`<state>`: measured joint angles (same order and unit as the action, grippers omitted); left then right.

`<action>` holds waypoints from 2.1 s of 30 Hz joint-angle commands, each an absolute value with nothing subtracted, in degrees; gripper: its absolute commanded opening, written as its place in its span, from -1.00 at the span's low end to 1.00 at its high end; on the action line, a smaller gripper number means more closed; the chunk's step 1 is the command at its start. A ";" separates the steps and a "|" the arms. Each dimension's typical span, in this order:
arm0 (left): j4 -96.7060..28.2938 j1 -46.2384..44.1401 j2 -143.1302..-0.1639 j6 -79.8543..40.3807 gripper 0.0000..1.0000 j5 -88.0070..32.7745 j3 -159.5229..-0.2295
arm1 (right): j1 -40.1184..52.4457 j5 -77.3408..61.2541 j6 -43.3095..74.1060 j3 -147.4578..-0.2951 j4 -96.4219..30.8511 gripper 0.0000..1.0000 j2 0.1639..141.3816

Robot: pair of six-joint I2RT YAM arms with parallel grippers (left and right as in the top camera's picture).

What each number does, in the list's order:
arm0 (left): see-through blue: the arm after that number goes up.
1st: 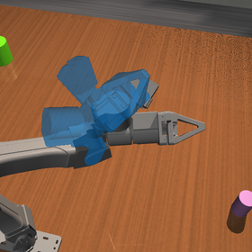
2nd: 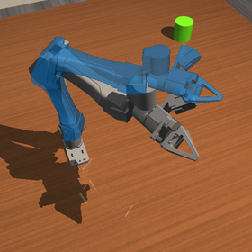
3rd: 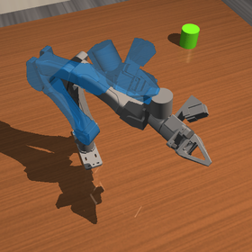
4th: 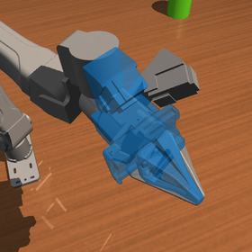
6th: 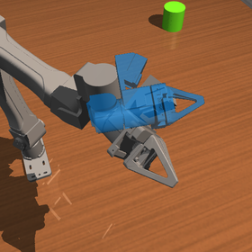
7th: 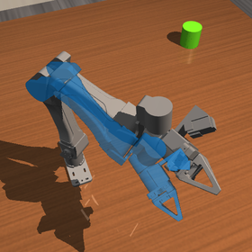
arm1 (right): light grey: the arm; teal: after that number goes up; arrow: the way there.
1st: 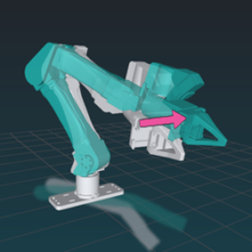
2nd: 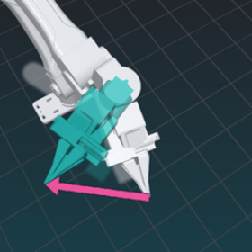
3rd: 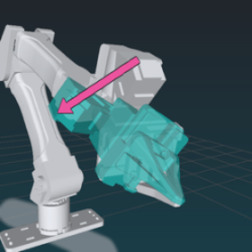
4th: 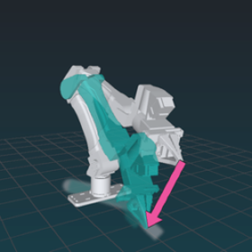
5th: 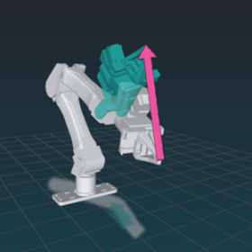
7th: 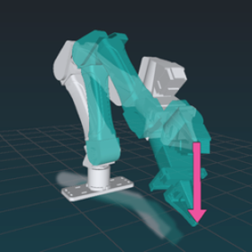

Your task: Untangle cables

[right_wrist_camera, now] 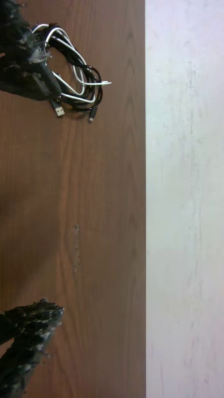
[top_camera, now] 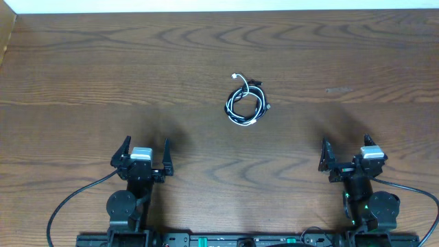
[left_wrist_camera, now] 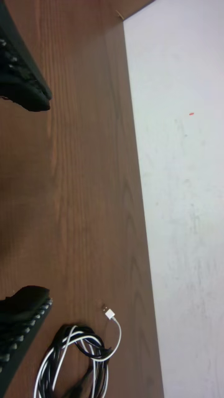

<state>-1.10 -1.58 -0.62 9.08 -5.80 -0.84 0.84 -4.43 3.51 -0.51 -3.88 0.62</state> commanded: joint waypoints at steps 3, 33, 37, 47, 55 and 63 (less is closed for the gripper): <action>-3.60 -1.30 -0.60 9.82 0.88 -6.37 -0.23 | 1.17 -4.19 4.23 -0.32 -4.03 0.98 0.54; -3.60 -1.30 -0.60 9.82 0.89 -6.37 -0.23 | 1.17 -4.21 4.23 -0.32 -4.03 0.98 0.54; -3.60 -1.30 -0.60 9.82 0.88 -6.37 -0.23 | 1.17 -4.21 4.23 -0.32 -4.03 0.99 0.54; -3.38 -1.30 -0.60 9.85 0.88 -6.35 -0.23 | 1.17 -4.16 4.21 -0.32 -4.03 0.98 0.54; 0.21 -1.30 -0.60 6.96 0.88 -7.81 -0.23 | 1.17 -5.10 4.27 -0.32 -3.64 0.99 0.60; 3.55 -1.30 -0.64 -1.06 0.88 -7.92 -0.73 | 1.17 -9.37 4.21 -0.34 -3.51 0.99 0.64</action>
